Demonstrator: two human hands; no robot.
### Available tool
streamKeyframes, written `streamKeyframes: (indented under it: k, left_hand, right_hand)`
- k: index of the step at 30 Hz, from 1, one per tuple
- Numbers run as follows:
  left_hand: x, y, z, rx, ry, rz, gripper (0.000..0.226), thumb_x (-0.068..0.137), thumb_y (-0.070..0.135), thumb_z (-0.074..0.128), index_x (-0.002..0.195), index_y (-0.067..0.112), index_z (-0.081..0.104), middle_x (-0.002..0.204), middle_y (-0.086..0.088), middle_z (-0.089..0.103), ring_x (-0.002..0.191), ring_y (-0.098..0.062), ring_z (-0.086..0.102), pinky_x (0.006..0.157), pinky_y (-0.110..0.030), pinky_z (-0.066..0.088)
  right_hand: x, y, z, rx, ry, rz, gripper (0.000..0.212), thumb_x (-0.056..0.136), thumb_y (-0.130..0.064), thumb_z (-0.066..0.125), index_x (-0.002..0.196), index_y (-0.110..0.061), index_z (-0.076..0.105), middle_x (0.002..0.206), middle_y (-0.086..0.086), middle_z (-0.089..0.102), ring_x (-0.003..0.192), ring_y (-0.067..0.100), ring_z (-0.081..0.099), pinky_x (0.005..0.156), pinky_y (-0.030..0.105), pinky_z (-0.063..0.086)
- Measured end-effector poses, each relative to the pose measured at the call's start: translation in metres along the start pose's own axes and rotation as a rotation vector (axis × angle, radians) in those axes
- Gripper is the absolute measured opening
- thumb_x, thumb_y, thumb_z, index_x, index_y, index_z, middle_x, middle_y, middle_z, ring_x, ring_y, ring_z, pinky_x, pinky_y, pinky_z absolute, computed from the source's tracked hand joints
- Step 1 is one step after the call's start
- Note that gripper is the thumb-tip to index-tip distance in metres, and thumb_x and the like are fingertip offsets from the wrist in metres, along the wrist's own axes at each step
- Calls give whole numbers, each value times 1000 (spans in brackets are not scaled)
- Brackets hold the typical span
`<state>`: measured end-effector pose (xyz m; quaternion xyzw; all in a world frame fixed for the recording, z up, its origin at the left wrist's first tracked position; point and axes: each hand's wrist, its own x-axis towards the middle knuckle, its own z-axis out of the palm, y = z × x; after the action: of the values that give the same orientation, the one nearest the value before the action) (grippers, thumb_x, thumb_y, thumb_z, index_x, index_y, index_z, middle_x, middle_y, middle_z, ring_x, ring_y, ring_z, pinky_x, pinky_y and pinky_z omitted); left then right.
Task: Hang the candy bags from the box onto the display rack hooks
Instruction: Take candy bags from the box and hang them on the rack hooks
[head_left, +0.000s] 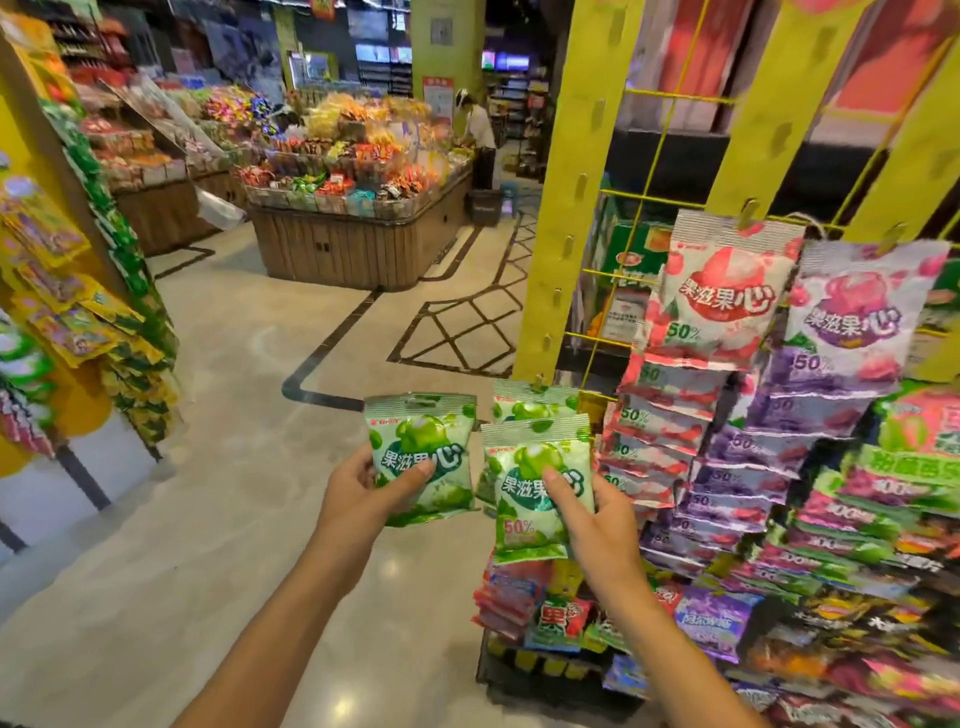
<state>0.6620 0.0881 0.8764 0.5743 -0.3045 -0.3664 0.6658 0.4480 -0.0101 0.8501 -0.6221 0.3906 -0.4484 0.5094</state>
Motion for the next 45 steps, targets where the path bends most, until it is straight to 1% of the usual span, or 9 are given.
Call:
streamKeyframes:
  k: [10, 15, 18, 21, 24, 28, 34, 40, 45]
  left_hand:
    - [116, 28, 6, -12, -278, 104, 41, 85, 15, 76, 119, 32, 61, 110, 6, 76, 98, -16, 74, 72, -31, 62]
    - [148, 35, 10, 54, -343, 288, 94, 81, 22, 81, 146, 55, 22, 150, 5, 46, 132, -14, 54, 99, -41, 52]
    - [157, 44, 24, 222, -377, 512, 61, 92, 9, 69, 143, 35, 47, 147, 3, 45, 128, 5, 49, 94, -11, 46]
    - [166, 49, 39, 372, -402, 588, 27, 94, 4, 64, 105, 25, 76, 136, -9, 49, 119, -4, 51, 86, 1, 40]
    - [175, 51, 55, 392, -397, 604, 29, 94, 4, 63, 106, 27, 76, 143, -10, 44, 128, -13, 46, 94, -3, 42]
    - [183, 49, 77, 392, -405, 514, 16, 94, 38, 65, 105, 44, 75, 156, -8, 33, 145, -21, 32, 115, -45, 38]
    - [174, 49, 92, 422, -412, 495, 15, 81, 62, 67, 87, 50, 74, 161, -8, 28, 151, -22, 22, 120, -48, 29]
    - [174, 43, 92, 411, -389, 504, 14, 93, 36, 66, 90, 46, 75, 159, -3, 30, 148, -18, 29, 115, -48, 37]
    - [163, 37, 89, 341, -340, 448, 25, 102, 33, 54, 97, 29, 78, 163, 6, 23, 139, 19, 11, 118, -34, 28]
  right_hand:
    - [30, -16, 31, -61, 269, -4, 16, 95, -29, 65, 107, -23, 72, 95, -14, 76, 88, 0, 70, 71, 14, 50]
    - [36, -21, 38, -101, 311, -18, 20, 96, -29, 65, 106, -45, 59, 97, -45, 65, 96, -23, 59, 76, 2, 45]
    - [36, -20, 37, -109, 353, -36, 29, 93, -41, 65, 121, -33, 67, 111, -24, 72, 107, -6, 64, 91, 21, 51]
    - [36, -26, 34, -101, 369, -66, 35, 90, -45, 65, 119, -25, 69, 107, -14, 74, 104, 5, 67, 93, 33, 54]
    - [40, -33, 28, -106, 351, -83, 37, 89, -47, 65, 119, -26, 69, 109, -15, 74, 105, 4, 67, 92, 29, 53]
    - [47, -38, 21, -92, 332, -102, 34, 89, -41, 65, 117, -23, 70, 104, -15, 75, 101, 3, 69, 86, 26, 52]
    - [60, -41, 17, -55, 262, -108, 20, 96, -31, 64, 114, -25, 71, 105, -12, 76, 99, 4, 70, 81, 22, 55]
    - [71, -47, 20, 33, 247, -119, 19, 96, -24, 65, 112, -15, 72, 97, -5, 77, 88, 4, 72, 67, 15, 53]
    - [84, -48, 24, 36, 252, -112, 19, 97, -27, 65, 111, -17, 73, 98, -8, 77, 88, 3, 72, 68, 16, 53]
